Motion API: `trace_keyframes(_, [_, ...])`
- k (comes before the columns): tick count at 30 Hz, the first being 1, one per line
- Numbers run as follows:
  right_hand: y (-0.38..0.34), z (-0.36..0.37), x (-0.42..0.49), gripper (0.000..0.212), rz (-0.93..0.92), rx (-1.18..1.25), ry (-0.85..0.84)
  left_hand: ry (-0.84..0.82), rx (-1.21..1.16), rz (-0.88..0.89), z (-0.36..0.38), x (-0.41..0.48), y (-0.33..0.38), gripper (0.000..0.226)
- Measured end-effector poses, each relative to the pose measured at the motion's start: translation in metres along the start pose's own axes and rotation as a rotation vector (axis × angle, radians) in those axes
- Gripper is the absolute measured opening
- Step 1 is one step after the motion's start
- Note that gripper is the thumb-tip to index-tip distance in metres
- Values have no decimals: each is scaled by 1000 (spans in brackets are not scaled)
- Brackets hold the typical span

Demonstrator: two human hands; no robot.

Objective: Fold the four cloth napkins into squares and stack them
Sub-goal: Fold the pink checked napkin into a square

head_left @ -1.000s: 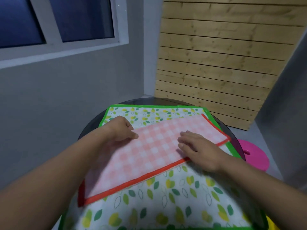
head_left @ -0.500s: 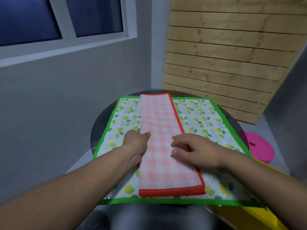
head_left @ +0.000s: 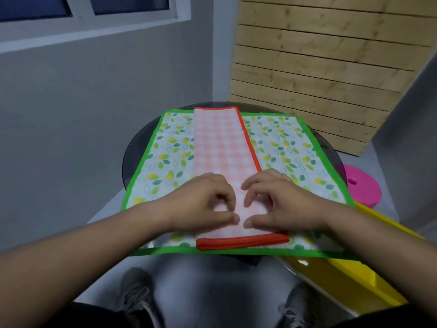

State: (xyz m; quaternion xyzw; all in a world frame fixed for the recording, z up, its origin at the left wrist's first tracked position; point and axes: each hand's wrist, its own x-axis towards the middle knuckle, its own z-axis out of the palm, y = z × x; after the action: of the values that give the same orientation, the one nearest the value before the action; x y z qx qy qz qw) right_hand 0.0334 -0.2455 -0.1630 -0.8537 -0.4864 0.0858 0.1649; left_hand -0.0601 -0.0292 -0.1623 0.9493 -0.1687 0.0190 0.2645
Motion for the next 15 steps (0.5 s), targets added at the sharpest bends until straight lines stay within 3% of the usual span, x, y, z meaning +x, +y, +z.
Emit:
trace_keyframes(3, [-10, -1, -8, 30, -60, 163, -4, -86, 12, 9, 15, -12, 0, 46])
trace_keyframes(6, [-15, 7, -17, 26, -87, 152, -78, -89, 5, -33, 24, -22, -3, 53])
trace_keyframes(15, [-17, 19, -26, 34, -43, 124, -112, -83, -94, -100, 25, -29, 3, 41])
